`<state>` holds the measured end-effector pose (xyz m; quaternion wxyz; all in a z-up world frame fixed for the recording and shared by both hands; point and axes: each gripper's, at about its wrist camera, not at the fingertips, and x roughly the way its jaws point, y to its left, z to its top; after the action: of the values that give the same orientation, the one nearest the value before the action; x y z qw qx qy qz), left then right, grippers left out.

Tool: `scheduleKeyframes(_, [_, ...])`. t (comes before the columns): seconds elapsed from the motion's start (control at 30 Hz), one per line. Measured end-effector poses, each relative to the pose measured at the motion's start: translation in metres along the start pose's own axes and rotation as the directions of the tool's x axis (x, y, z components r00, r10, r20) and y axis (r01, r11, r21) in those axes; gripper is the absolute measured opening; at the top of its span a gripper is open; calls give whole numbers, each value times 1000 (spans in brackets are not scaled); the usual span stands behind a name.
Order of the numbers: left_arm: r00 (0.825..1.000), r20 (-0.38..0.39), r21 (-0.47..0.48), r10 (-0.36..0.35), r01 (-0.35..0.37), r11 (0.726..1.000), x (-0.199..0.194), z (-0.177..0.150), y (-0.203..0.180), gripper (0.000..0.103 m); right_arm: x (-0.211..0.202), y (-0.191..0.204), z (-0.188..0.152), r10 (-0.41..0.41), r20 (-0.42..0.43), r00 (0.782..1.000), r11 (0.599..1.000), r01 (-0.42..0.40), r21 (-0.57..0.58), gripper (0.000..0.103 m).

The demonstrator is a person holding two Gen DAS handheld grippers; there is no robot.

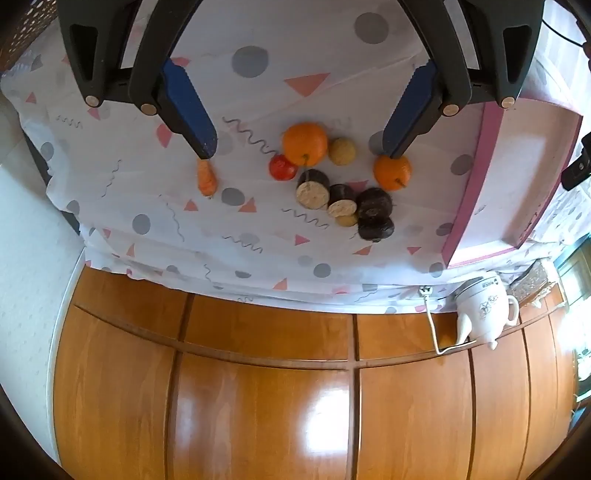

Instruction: Organize fruits

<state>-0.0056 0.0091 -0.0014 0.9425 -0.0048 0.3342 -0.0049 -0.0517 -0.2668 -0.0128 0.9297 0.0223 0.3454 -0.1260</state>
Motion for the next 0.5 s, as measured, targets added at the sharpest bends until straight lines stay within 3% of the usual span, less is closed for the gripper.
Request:
scheduleKeyframes(0.3, [1000, -8, 6, -5, 5, 1000, 1, -2, 1, 103, -3, -19, 18, -58, 19, 998, 998, 58, -21, 93])
scheduleKeyframes(0.33, [1000, -10, 6, -6, 6, 1000, 1, -1, 1, 103, -8, -21, 29, -98, 9, 995, 993, 98, -60, 93])
scheduleKeyframes(0.37, [1000, -12, 6, -7, 7, 1000, 2, -1, 1, 103, -1, -25, 26, -64, 5, 998, 998, 64, -28, 93])
scheduleKeyframes(0.5, [1000, -21, 12, -9, 9, 1000, 3, -2, -1, 103, -3, -41, 32, -96, 2, 995, 995, 96, -31, 93])
